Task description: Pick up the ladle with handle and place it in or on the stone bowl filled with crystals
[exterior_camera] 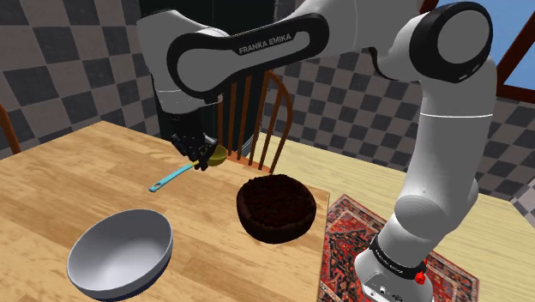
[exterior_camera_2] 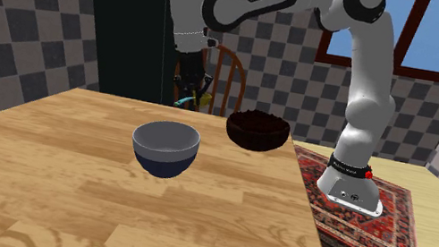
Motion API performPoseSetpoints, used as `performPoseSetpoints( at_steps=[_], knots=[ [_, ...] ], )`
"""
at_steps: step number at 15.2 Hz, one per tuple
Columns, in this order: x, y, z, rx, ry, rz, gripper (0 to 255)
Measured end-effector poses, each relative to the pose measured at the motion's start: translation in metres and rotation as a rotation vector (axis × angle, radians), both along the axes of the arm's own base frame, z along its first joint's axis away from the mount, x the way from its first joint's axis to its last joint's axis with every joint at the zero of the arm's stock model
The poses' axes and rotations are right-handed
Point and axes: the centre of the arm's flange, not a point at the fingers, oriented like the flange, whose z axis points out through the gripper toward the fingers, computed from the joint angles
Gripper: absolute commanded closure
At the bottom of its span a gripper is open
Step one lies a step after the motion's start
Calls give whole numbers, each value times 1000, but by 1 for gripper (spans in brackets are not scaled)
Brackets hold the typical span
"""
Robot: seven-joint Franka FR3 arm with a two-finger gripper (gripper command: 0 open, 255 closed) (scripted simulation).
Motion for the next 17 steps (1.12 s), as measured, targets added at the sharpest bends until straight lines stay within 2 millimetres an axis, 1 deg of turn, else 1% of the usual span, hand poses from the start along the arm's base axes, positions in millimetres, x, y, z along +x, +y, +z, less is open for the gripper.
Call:
performPoseSetpoints(
  at_steps=[14, 15, 16, 17],
  knots=[
    [0, 0, 73, 0, 0, 0, 255],
    [-5, -3, 76, 0, 0, 0, 255],
    [-14, -7, 79, 0, 0, 1, 255],
    [-25, -12, 78, 0, -1, 2, 255]
  ],
)
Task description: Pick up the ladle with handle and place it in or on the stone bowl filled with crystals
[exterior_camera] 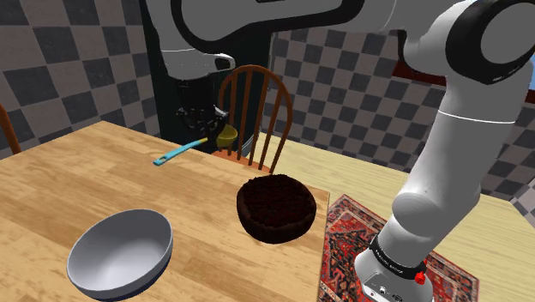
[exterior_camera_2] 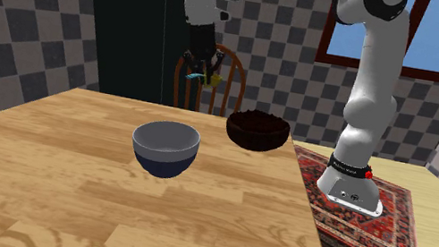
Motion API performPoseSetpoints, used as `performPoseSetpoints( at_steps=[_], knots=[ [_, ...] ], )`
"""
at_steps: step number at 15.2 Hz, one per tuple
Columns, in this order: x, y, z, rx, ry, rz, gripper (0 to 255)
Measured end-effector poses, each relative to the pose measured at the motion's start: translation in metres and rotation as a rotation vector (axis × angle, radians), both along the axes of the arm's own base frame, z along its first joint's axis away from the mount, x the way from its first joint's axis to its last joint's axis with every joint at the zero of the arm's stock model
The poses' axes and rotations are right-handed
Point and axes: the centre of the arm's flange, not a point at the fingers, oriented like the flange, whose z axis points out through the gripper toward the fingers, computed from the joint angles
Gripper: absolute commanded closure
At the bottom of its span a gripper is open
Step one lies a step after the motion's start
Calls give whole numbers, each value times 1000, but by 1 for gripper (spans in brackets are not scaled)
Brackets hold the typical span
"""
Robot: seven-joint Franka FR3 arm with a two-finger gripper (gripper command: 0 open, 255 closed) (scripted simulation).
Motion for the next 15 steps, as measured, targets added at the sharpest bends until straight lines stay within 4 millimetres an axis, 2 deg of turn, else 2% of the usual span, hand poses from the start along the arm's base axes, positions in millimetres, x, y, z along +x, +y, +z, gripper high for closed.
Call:
performPoseSetpoints(
  at_steps=[9, 15],
  knots=[
    [-99, -66, 8, -3, 2, -1, 255],
    [-163, -103, 7, -3, 1, -2, 255]
  ],
)
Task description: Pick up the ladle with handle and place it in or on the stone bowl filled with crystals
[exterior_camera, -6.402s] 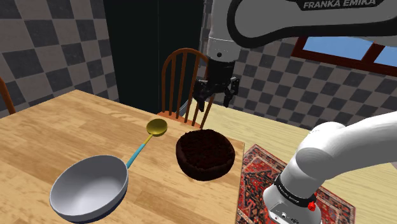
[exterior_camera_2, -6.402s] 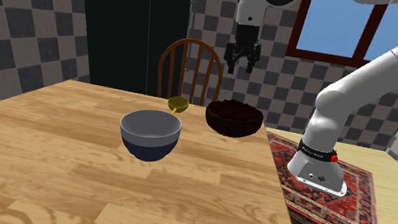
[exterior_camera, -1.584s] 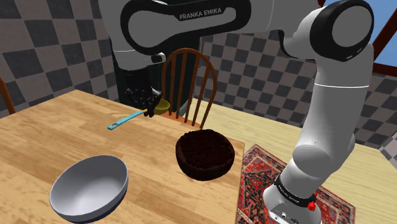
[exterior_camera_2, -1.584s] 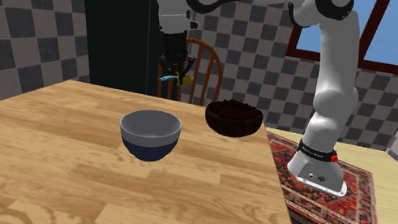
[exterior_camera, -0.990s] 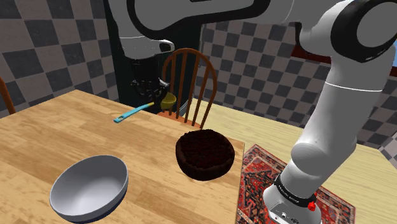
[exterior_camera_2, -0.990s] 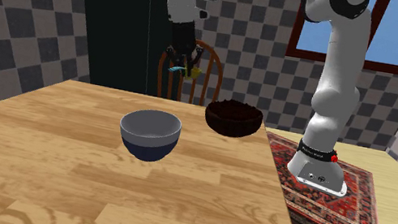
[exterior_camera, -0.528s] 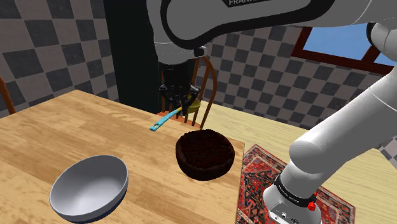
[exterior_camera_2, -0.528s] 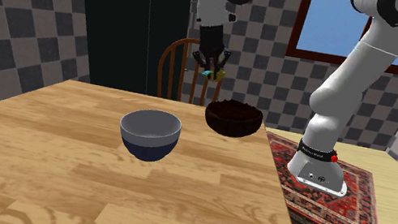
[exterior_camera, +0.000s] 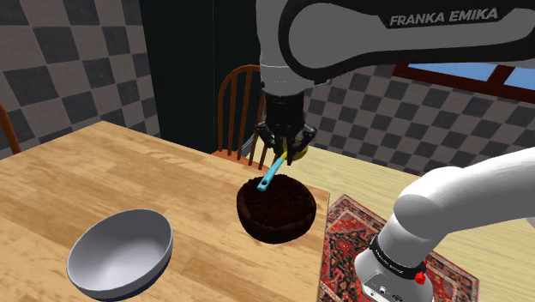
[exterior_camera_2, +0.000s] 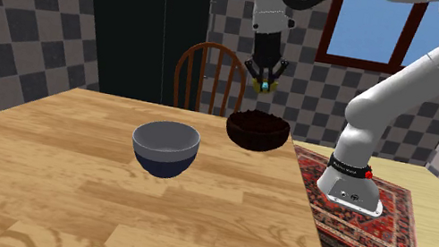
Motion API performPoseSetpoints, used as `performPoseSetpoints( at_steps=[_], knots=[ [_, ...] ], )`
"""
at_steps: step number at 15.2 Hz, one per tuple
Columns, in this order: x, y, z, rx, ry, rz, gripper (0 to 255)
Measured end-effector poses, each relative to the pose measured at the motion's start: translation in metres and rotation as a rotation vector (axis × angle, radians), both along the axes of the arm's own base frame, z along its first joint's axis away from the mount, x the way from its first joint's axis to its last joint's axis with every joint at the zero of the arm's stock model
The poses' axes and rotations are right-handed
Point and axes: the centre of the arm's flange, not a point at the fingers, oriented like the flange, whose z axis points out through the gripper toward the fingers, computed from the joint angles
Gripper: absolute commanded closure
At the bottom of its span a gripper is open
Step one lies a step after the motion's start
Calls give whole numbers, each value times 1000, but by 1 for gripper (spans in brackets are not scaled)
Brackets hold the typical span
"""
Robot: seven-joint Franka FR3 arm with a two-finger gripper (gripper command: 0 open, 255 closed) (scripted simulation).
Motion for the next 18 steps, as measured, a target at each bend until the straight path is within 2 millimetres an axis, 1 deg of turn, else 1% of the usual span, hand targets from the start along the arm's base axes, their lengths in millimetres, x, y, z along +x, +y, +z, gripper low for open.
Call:
performPoseSetpoints(
  at_steps=[2, 5, 14, 18],
  knots=[
    [-6, -3, -9, 2, 0, 0, 255],
    [-9, -6, -24, 2, 1, 0, 255],
    [-8, -6, -72, 3, 1, 0, 255],
    [-9, -6, -77, 3, 0, 0, 255]
  ],
)
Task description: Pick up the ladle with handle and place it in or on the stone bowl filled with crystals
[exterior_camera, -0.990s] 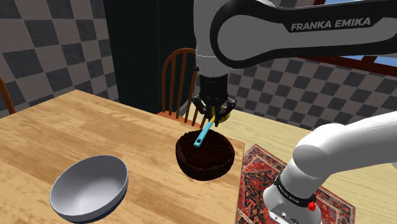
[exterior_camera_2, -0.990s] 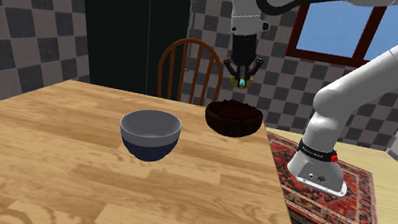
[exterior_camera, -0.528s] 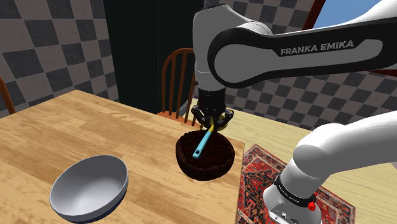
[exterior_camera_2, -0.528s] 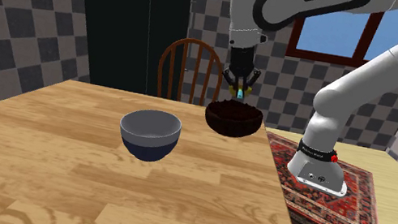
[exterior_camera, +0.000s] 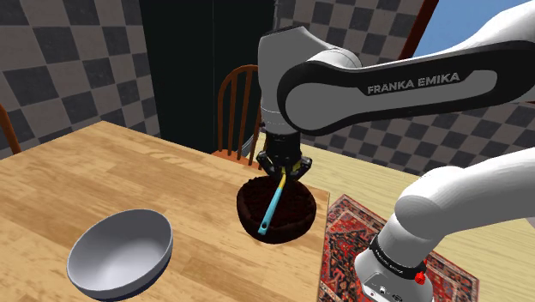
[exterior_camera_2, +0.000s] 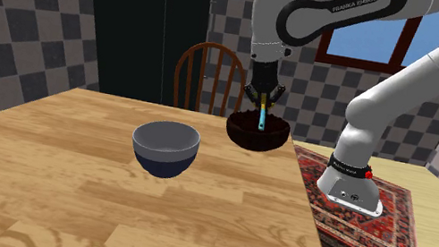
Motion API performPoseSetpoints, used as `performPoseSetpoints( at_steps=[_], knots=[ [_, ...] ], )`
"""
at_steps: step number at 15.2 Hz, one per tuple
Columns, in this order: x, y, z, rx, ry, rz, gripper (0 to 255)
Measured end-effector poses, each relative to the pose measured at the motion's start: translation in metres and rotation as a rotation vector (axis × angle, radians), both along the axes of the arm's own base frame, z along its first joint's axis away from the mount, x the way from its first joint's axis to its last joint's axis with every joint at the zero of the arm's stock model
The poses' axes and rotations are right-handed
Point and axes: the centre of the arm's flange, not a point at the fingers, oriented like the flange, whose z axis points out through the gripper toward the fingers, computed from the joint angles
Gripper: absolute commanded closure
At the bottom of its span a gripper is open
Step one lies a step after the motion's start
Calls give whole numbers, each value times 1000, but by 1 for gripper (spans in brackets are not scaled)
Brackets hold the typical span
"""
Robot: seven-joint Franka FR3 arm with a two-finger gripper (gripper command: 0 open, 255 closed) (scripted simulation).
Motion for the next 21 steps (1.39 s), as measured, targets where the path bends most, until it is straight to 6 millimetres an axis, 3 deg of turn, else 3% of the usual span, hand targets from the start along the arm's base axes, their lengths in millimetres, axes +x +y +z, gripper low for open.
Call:
performPoseSetpoints(
  at_steps=[3, 4, 10, 15, 21],
  knots=[
    [0, 0, 0, 0, 0, 0, 255],
    [0, 0, 0, 0, 0, 0, 0],
    [0, 0, 0, 0, 0, 0, 0],
    [6, 7, 44, 1, -1, 0, 0],
    [6, 7, 49, 0, 0, 0, 0]
  ],
)
